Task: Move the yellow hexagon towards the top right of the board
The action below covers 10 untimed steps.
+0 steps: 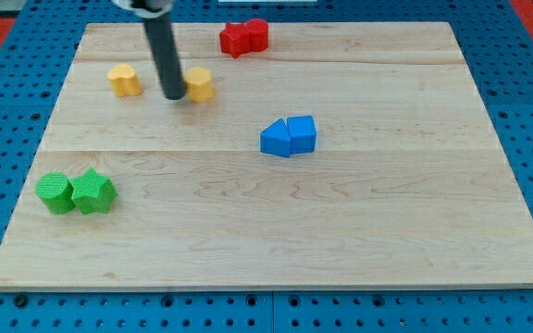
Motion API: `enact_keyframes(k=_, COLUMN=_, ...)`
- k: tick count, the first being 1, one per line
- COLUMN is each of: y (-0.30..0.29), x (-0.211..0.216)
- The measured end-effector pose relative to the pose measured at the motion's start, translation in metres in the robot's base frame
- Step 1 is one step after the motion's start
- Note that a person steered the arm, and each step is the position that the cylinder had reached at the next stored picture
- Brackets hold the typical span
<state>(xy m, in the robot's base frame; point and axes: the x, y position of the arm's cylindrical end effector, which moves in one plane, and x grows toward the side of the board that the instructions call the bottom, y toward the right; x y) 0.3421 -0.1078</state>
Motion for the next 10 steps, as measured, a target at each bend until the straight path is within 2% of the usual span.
enact_keyframes(k=1, y=0.029, x=-0.023)
enact_keyframes(k=2, y=0.026, x=-0.064)
enact_keyframes(k=3, y=0.014, x=-0.078)
enact_keyframes(k=4, y=0.040, x=-0.074)
enact_keyframes(k=6, y=0.057, x=-0.046)
enact_keyframes(k=7, y=0.123, x=-0.046)
enact_keyframes(k=8, y=0.166, x=-0.046)
enact_keyframes(k=10, y=0.190, x=-0.046)
